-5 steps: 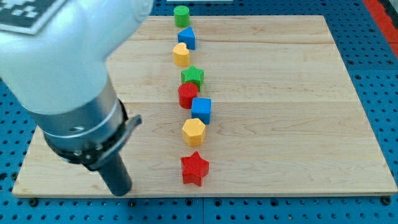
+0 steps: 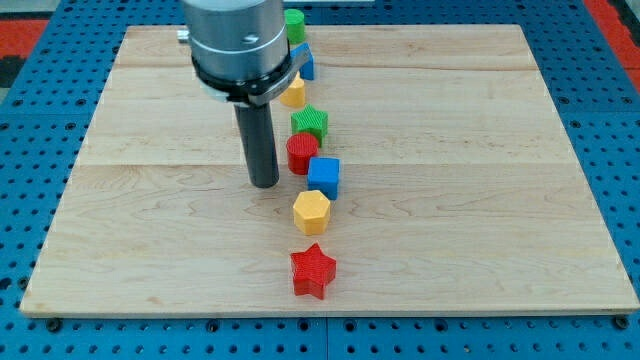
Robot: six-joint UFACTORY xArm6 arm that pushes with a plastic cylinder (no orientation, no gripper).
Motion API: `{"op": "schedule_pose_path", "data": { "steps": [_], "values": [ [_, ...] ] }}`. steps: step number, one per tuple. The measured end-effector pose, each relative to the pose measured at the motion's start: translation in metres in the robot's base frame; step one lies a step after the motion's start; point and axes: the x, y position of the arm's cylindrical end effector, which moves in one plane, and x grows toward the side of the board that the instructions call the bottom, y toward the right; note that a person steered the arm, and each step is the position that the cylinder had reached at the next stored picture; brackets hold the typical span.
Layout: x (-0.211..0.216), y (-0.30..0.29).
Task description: Adjust the green star and red circle to the right side
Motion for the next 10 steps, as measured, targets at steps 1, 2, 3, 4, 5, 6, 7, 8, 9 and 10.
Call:
{"op": "schedule_pose_path", "data": {
  "steps": [1, 2, 3, 4, 5, 6, 7, 8, 9, 10],
  "values": [
    [-0.015, 0.001],
    [-0.029, 0.001],
    [-0.038, 0.002],
    [-0.045, 0.002],
    [-0.056, 0.011],
    [-0.080, 0.011],
    [-0.090, 0.007],
    [-0.059, -0.014],
    [-0.010, -0.014],
    [-0.012, -0.012]
  ]
}}
